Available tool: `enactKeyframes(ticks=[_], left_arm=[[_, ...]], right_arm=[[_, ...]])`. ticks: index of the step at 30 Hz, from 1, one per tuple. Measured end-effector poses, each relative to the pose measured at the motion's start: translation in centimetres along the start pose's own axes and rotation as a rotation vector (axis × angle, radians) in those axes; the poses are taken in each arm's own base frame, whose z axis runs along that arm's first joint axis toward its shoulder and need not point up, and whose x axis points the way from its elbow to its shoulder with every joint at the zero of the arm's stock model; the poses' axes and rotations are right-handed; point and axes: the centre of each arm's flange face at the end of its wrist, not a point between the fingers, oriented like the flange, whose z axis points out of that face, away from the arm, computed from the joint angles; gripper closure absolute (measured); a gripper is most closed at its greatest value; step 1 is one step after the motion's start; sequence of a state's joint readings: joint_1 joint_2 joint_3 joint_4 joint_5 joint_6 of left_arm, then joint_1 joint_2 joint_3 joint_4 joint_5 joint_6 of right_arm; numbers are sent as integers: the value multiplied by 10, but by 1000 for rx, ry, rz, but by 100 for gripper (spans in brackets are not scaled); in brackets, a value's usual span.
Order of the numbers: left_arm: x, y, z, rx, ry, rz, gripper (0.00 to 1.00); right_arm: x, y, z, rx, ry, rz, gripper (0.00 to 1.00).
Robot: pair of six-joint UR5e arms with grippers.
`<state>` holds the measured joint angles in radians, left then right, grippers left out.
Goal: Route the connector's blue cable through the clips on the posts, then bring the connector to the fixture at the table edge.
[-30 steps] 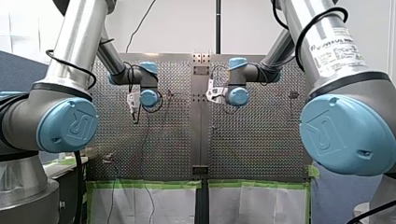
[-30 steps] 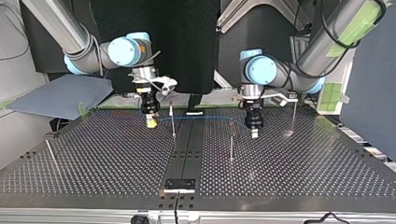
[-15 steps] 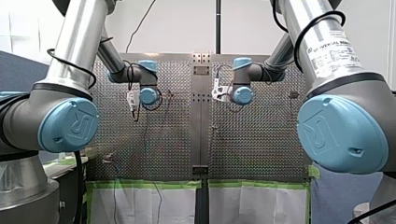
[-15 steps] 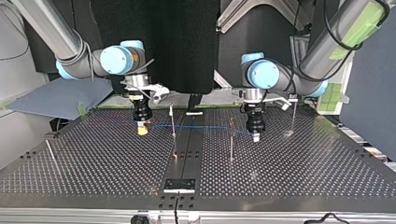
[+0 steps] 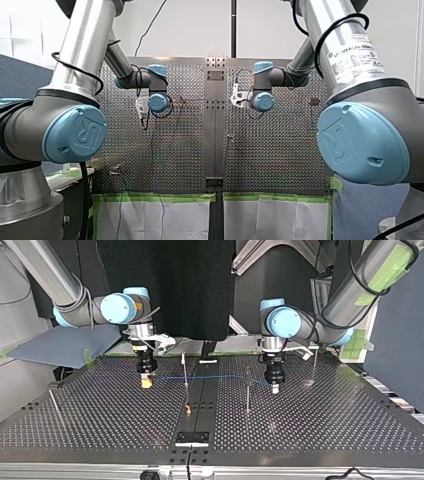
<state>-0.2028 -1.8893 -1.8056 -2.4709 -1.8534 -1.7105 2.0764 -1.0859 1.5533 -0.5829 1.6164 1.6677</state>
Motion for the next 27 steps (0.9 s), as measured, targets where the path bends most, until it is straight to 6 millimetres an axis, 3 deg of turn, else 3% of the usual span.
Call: enactKeyframes(ticks=[1, 2, 6, 8, 9, 10, 11, 12, 13, 14, 15, 16, 27], left_arm=[[0, 0, 0, 0, 1, 0, 100], [0, 0, 0, 0, 2, -2, 93], [0, -1, 0, 13, 6, -9, 83], [1, -2, -1, 21, 13, -14, 71], [1, -1, -1, 23, 16, -15, 71], [2, -1, -2, 24, 20, -16, 61], [2, -1, -2, 24, 25, -17, 42], [3, -1, -2, 24, 30, -16, 42], [3, 0, -3, 25, 36, -16, 28], [4, 0, -3, 27, 42, -16, 7], [4, 0, -3, 30, 46, -17, 7], [5, 1, -3, 33, 51, -19, 0], [4, -2, -10, 80, 115, -61, 0]], right_arm=[[0, 0, 0, 1, -1, 0, 100], [0, 0, 0, 1, -2, 0, 100], [-1, 0, 0, 1, -5, 0, 100], [-1, 0, 0, 1, -8, 0, 100], [-1, 0, -1, 1, -9, 0, 100], [-1, 0, -1, 1, -10, -1, 100], [-1, 0, -1, 1, -11, -1, 100], [-2, 0, -1, 1, -12, -1, 100], [-2, 0, -1, 1, -13, -1, 100], [-2, 0, -1, 1, -14, -1, 100], [-2, 0, -1, 1, -15, -1, 100], [-2, 0, -1, 2, -16, -1, 100], [-4, -3, -3, 5, -27, -1, 100]])
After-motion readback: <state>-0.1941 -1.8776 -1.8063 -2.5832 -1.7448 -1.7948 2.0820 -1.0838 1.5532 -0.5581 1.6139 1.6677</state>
